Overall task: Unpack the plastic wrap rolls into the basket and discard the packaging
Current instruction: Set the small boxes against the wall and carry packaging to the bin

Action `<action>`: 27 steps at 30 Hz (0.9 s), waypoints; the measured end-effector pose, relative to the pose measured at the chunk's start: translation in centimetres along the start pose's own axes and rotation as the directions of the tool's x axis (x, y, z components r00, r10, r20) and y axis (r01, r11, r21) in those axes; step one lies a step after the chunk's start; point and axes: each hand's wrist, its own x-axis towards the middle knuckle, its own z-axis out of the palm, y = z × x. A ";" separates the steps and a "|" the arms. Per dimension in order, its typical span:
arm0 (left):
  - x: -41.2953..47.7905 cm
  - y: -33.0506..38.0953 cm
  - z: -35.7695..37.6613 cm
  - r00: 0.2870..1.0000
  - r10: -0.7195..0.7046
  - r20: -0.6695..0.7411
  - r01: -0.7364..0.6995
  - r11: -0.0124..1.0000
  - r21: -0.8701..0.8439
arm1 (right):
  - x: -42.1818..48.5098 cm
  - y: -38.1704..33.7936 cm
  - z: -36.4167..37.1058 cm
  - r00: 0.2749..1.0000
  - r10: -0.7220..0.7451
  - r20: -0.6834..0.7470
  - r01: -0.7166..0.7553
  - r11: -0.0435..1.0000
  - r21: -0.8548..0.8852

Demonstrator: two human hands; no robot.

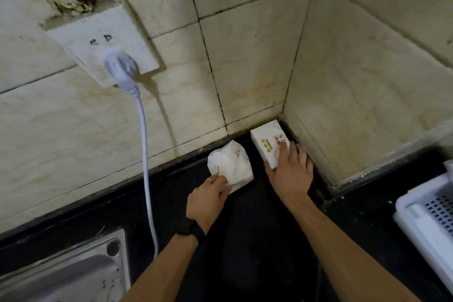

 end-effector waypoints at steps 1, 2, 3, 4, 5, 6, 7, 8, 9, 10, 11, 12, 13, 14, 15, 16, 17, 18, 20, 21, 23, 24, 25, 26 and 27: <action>-0.3 -0.3 -0.1 0.999 0.000 -0.037 -0.001 1.000 -0.022 | 0.1 0.1 0.1 1.000 -0.011 -0.017 0.010 0.999 -0.033; -0.6 -0.4 -0.2 0.998 -0.002 -0.068 -0.001 0.999 -0.042 | 0.2 0.3 0.0 1.000 -0.015 -0.025 0.013 0.998 -0.055; -0.8 -0.5 -0.2 0.996 -0.003 -0.093 -0.003 0.998 -0.061 | 0.2 0.4 -0.1 0.999 -0.011 -0.032 0.009 0.998 -0.064; -0.9 -0.5 -0.3 0.993 -0.004 -0.118 -0.005 0.997 -0.076 | 0.4 0.5 -0.2 0.999 0.002 -0.037 -0.005 0.998 -0.064; -1.1 -0.5 -0.4 0.990 -0.005 -0.142 -0.007 0.996 -0.088 | 0.5 0.5 -0.4 0.999 0.021 -0.038 -0.024 0.998 -0.064; -1.2 -0.4 -0.5 0.987 -0.005 -0.161 -0.010 0.996 -0.094 | 0.6 0.5 -0.5 0.998 0.043 -0.037 -0.046 0.997 -0.065; -1.2 -0.2 -0.8 0.984 -0.002 -0.178 -0.015 0.995 -0.095 | 0.7 0.4 -0.6 0.998 0.059 -0.036 -0.062 0.996 -0.066; -1.3 0.0 -1.0 0.981 0.004 -0.192 -0.022 0.996 -0.092 | 0.7 0.2 -0.5 0.997 0.067 -0.037 -0.069 0.996 -0.062; -1.4 0.3 -1.4 0.979 0.012 -0.202 -0.029 0.996 -0.085 | 0.7 0.1 -0.4 0.997 0.068 -0.034 -0.069 0.996 -0.055; -1.4 0.5 -1.8 0.979 0.020 -0.204 -0.036 0.997 -0.074 | 0.7 -0.1 -0.4 0.997 0.066 -0.028 -0.068 0.996 -0.049; -1.4 0.9 -2.2 0.979 0.029 -0.200 -0.042 0.997 -0.063 | 0.8 -0.1 -0.3 0.998 0.061 -0.018 -0.062 0.997 -0.047; -1.3 1.2 -2.6 0.980 0.036 -0.195 -0.048 0.997 -0.055 | 0.8 -0.1 -0.4 0.998 0.057 -0.007 -0.057 0.997 -0.050; -1.1 1.5 -2.9 0.981 0.042 -0.192 -0.052 0.997 -0.052 | 0.8 0.0 -0.5 0.999 0.055 0.000 -0.055 0.997 -0.050; -0.9 1.9 -3.1 0.981 0.045 -0.189 -0.056 0.997 -0.052 | 0.7 0.3 -0.8 0.999 0.051 0.000 -0.051 0.998 -0.043; -0.7 2.3 -3.4 0.981 0.052 -0.187 -0.063 0.997 -0.052 | 0.3 0.7 -1.2 0.999 0.037 -0.006 -0.038 0.999 -0.027; -0.4 2.8 -3.6 0.981 0.061 -0.184 -0.071 0.996 -0.050 | -0.5 1.3 -1.7 1.000 0.014 -0.020 -0.015 1.000 -0.007; -0.1 3.4 -3.8 0.980 0.072 -0.184 -0.083 0.995 -0.050 | -1.7 2.0 -2.1 0.999 -0.012 -0.038 0.013 1.000 0.019; 0.3 4.1 -4.0 0.979 0.086 -0.185 -0.097 0.994 -0.051 | -3.2 2.9 -2.2 0.998 -0.032 -0.049 0.035 0.998 0.051; 1.3 5.7 -4.2 0.976 0.120 -0.180 -0.131 0.990 -0.047 | -7.0 5.3 -1.6 0.997 -0.058 -0.045 0.063 0.992 0.106; 1.9 6.5 -4.3 0.975 0.140 -0.172 -0.149 0.988 -0.044 | -8.9 6.6 -1.0 0.998 -0.062 -0.023 0.064 0.992 0.105; 3.1 8.3 -4.3 0.972 0.182 -0.151 -0.187 0.982 -0.017 | -11.9 9.3 0.1 0.996 -0.053 0.077 0.050 0.998 0.042; 3.7 9.3 -4.3 0.969 0.200 -0.145 -0.201 0.980 0.007 | -12.9 10.6 0.5 0.989 -0.064 0.130 0.063 0.998 0.009; 4.3 10.2 -4.1 0.968 0.209 -0.141 -0.207 0.978 0.028 | -13.6 11.7 1.0 0.980 -0.087 0.177 0.090 0.996 -0.011; 4.8 11.0 -3.9 0.969 0.207 -0.136 -0.203 0.978 0.043 | -14.2 12.5 1.4 0.970 -0.109 0.217 0.116 0.993 -0.019; 5.2 11.8 -3.7 0.972 0.197 -0.126 -0.192 0.980 0.052 | -14.5 12.9 1.7 0.963 -0.123 0.238 0.132 0.991 -0.021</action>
